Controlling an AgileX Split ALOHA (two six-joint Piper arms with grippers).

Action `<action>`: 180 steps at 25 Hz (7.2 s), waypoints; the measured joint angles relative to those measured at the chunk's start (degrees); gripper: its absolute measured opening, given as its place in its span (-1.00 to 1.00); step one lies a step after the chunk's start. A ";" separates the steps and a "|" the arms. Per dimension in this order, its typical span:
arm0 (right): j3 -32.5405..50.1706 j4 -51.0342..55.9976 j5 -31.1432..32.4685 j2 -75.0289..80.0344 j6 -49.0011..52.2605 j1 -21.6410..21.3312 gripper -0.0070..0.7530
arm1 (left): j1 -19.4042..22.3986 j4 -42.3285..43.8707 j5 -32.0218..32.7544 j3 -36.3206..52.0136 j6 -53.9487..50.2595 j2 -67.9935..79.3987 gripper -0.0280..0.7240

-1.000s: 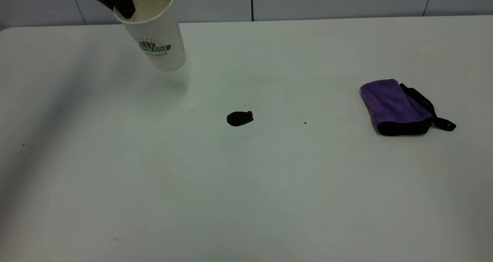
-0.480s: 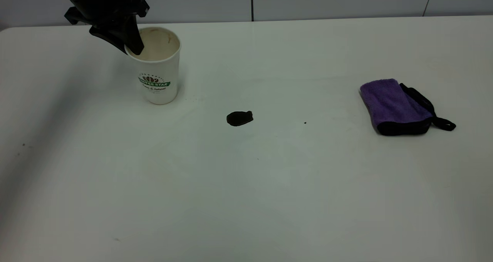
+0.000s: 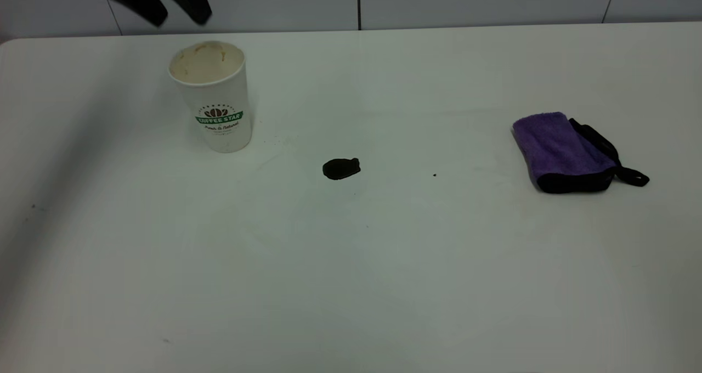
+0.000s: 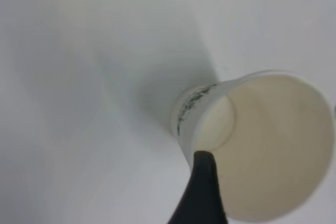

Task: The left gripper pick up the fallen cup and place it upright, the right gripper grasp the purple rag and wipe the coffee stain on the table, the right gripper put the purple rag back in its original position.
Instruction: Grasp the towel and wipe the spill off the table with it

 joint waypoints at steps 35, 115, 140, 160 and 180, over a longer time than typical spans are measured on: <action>0.00 0.00 0.00 0.00 0.00 0.00 -0.35 | 0.74 13.25 15.35 51.87 -18.84 -85.21 -0.16; -26.12 -2.18 -23.22 71.13 -1.58 1.44 0.93 | 5.98 21.79 12.37 82.51 -26.56 -132.28 -0.17; -57.75 -0.87 -33.31 136.07 -6.49 10.13 0.93 | 5.98 21.79 12.37 82.51 -26.40 -132.28 -0.17; -65.16 0.59 -33.44 146.01 -8.62 10.13 -0.30 | 5.98 21.79 12.37 82.51 -26.40 -132.28 -0.17; -82.32 10.01 -14.53 141.75 -13.42 27.47 -0.82 | 5.98 21.79 12.37 82.51 -26.53 -132.28 -0.17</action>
